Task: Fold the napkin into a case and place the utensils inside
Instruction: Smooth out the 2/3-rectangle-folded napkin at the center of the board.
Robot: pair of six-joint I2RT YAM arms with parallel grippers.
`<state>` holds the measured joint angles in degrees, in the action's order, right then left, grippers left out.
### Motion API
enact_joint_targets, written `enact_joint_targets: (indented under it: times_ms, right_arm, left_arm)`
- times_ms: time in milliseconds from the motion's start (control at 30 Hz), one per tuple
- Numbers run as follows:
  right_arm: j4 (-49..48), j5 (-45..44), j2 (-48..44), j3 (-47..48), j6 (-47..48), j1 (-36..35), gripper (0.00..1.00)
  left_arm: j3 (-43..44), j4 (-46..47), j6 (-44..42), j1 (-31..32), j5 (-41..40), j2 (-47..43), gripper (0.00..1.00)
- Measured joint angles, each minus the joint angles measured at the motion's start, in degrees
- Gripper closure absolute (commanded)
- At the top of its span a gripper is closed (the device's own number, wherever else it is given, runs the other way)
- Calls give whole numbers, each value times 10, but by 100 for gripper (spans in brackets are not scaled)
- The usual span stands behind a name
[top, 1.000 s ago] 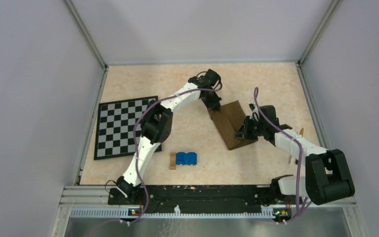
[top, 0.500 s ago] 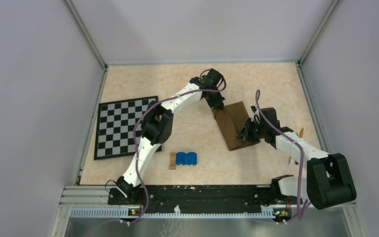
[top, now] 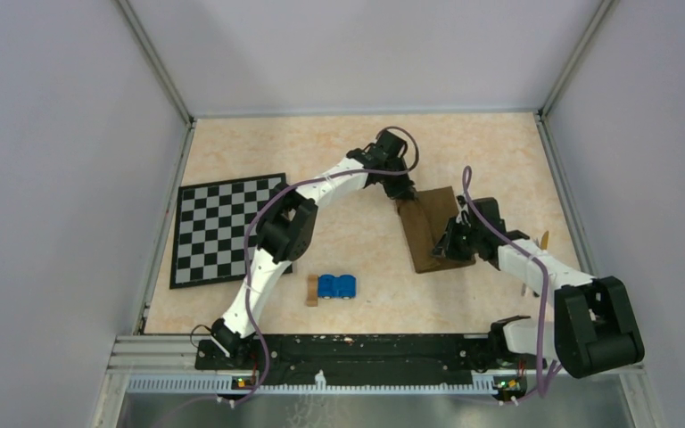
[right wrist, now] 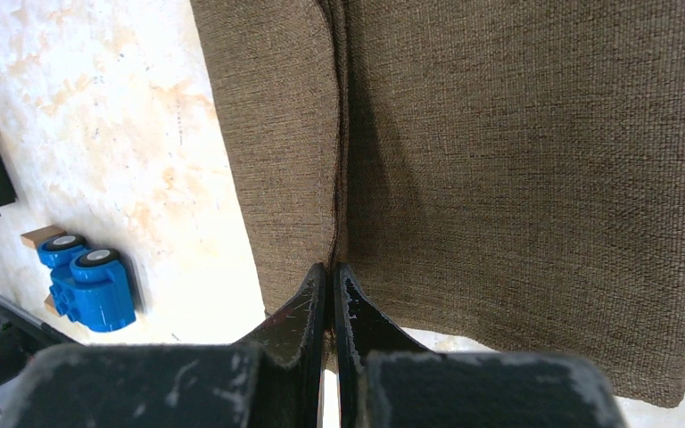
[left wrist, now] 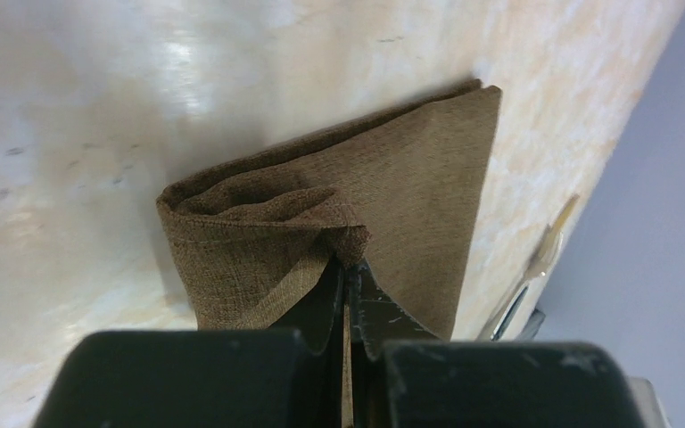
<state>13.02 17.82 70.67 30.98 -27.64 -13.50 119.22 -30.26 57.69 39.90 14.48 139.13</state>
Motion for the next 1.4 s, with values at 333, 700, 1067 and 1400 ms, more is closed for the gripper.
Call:
enact_joint_targets:
  times_ms: [333,700,1067,1400]
  right_arm:
    - [4,-1,29,-6,-6,0,69]
    - [-20,46,75,95,-38,106,80]
    - [-118,47,274,184,-65,111,100]
    - [-142,46,305,193,-65,110,100]
  left_arm:
    - [-16,80,-37,7,65,0,100]
    - [-17,87,-48,7,83,0,100]
    - [-17,100,-48,7,92,10,100]
    - [-12,127,-21,7,93,44,100]
